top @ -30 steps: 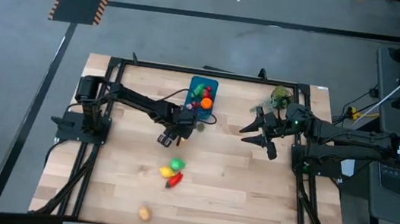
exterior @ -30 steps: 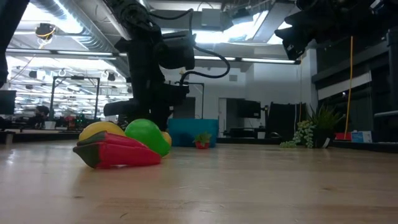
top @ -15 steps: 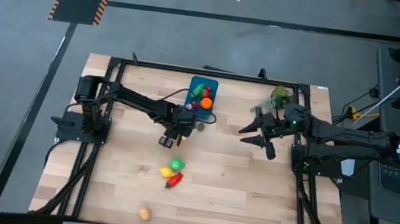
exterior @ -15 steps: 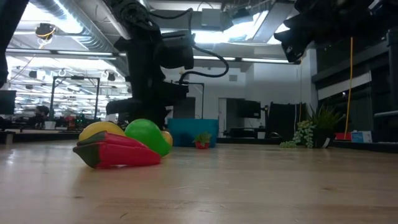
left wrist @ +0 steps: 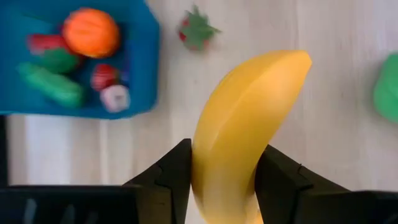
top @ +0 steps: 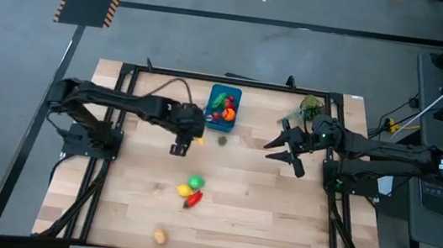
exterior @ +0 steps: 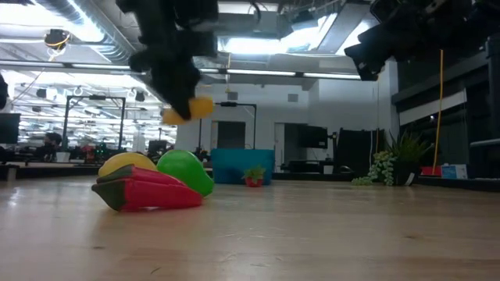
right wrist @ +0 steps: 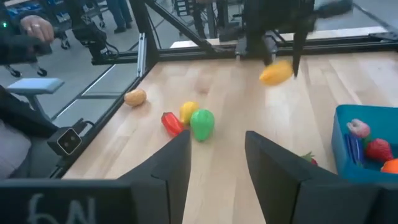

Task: Pick and placing Produce into tupperware
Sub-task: Put the banana into the blue bin

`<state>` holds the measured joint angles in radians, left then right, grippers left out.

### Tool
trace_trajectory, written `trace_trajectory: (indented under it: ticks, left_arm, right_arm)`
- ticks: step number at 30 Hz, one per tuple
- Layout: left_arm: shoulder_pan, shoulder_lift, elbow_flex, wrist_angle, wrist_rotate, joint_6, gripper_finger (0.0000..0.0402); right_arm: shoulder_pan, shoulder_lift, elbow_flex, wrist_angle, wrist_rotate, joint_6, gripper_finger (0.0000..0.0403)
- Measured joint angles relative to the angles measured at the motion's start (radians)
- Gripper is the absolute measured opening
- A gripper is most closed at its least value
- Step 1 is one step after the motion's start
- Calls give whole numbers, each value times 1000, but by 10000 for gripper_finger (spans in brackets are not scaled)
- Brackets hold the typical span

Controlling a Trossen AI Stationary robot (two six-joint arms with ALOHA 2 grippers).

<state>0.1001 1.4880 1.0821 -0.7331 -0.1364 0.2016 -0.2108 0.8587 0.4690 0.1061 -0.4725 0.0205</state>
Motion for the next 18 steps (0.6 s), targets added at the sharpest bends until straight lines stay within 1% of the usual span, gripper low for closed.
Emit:
trace_trajectory:
  ticks: [6, 9, 12, 16, 18]
  left_arm:
    - [-5, -148, -4, -46, -33, -79, 131]
    - [-5, -222, -30, -48, -37, -107, 131]
    - [-6, -296, -67, -44, -38, -151, 131]
    - [-6, -394, -143, -7, -64, -201, 131]
    - [-6, -443, -198, 64, -64, -219, 131]
  right_arm:
    - [5, -17, 0, -38, -5, -3, 153]
    - [9, -22, 0, -44, -15, -7, 153]
    - [17, -26, 0, -68, -17, -14, 153]
    - [32, -29, 0, -78, -18, -26, 153]
    - [37, -29, 0, -78, -18, -29, 153]
